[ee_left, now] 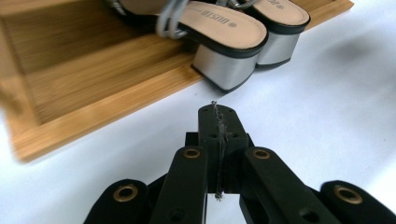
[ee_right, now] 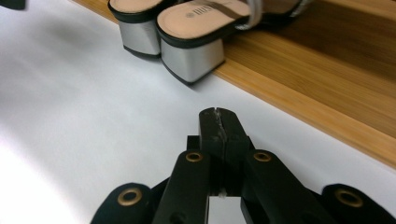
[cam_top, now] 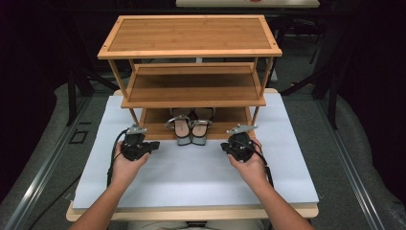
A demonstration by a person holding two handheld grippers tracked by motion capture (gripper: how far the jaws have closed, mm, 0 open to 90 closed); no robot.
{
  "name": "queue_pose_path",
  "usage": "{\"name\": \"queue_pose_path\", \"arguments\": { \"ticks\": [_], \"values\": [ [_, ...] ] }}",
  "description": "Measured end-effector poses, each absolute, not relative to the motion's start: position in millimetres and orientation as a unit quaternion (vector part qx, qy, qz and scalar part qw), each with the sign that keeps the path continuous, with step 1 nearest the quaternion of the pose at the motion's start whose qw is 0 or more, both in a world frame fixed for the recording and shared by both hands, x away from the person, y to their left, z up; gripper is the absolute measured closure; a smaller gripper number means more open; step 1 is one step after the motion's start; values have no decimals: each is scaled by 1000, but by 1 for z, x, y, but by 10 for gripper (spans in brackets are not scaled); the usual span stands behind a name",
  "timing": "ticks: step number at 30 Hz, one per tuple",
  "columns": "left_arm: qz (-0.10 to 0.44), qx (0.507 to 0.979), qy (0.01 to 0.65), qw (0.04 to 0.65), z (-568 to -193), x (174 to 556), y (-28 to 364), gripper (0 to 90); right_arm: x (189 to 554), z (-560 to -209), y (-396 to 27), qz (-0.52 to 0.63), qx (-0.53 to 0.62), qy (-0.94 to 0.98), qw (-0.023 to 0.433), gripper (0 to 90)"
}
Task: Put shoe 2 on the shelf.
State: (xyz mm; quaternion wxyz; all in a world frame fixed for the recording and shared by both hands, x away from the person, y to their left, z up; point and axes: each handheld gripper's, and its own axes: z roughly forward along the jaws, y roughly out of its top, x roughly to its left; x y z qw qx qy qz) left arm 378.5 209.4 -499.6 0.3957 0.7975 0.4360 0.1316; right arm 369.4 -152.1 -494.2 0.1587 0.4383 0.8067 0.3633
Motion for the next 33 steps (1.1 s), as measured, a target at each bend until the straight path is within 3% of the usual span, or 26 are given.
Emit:
{"name": "queue_pose_path", "arguments": {
  "ticks": [12, 16, 19, 20, 26, 33],
  "values": [
    [125, 788, 457, 394, -511, 339, 255, 900, 335, -497, -201, 393, 458, 786, 133, 900],
    [126, 786, 461, 392, -515, 327, 263, 900, 320, -503, -208, 388, 465, 782, 148, 900],
    [126, 786, 464, 390, -521, 319, 266, 900, 312, -511, -213, 398, 464, 778, 142, 900],
    [125, 789, 462, 385, -523, 318, 267, 900, 309, -513, -212, 384, 476, 773, 168, 900],
    [121, 793, 463, 376, -532, 313, 268, 900, 300, -526, -218, 382, 482, 766, 186, 900],
    [131, 810, 448, 356, -539, 310, 260, 900, 295, -538, -224, 383, 495, 760, 177, 900]
  ]
}}
